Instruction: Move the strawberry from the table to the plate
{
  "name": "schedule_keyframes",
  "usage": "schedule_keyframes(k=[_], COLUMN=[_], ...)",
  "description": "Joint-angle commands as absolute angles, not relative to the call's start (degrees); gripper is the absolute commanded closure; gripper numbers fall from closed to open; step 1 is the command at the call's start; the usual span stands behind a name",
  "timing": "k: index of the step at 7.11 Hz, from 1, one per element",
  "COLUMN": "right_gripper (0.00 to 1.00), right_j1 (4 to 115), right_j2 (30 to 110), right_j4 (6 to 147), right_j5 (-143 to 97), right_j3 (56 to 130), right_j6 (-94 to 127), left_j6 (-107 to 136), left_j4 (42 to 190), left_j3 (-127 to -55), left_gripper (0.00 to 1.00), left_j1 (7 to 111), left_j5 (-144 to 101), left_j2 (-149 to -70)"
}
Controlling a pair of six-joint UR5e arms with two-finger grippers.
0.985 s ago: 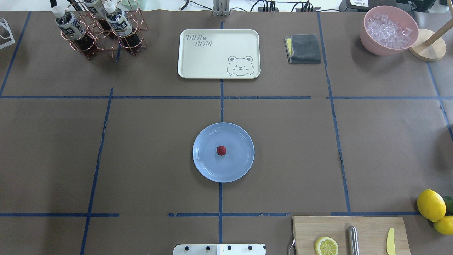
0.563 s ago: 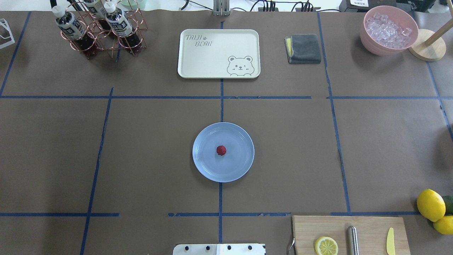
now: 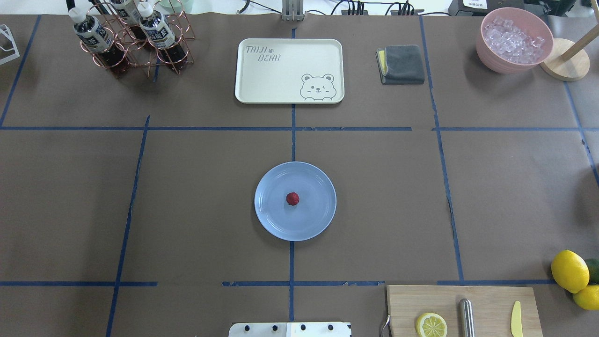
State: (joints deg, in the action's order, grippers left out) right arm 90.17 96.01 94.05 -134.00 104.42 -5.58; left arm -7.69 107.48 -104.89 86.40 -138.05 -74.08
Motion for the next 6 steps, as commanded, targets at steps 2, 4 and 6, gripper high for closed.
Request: schedule_keyframes(k=[2, 4, 6], right_gripper=[0.00, 0.00, 0.00], right_j1=[90.09, 89.91, 89.83], right_j2=[95.71, 95.89, 96.32], right_j4=[94.13, 94.31, 94.31], right_j5=[-132.36, -132.98, -135.94], right_j3=[106.25, 104.95, 102.93], right_j6=[-5.80, -5.54, -5.54], left_j6=[-7.73, -7.73, -7.82], left_j4=[93.21, 92.20, 92.37], left_j3=[-106.70, -108.00, -107.67], left_gripper=[0.00, 0.00, 0.00], left_j1=[87.62, 87.71, 87.63], left_j5=[-138.25, -138.34, -139.82], left_j2=[-74.53, -74.53, -74.53])
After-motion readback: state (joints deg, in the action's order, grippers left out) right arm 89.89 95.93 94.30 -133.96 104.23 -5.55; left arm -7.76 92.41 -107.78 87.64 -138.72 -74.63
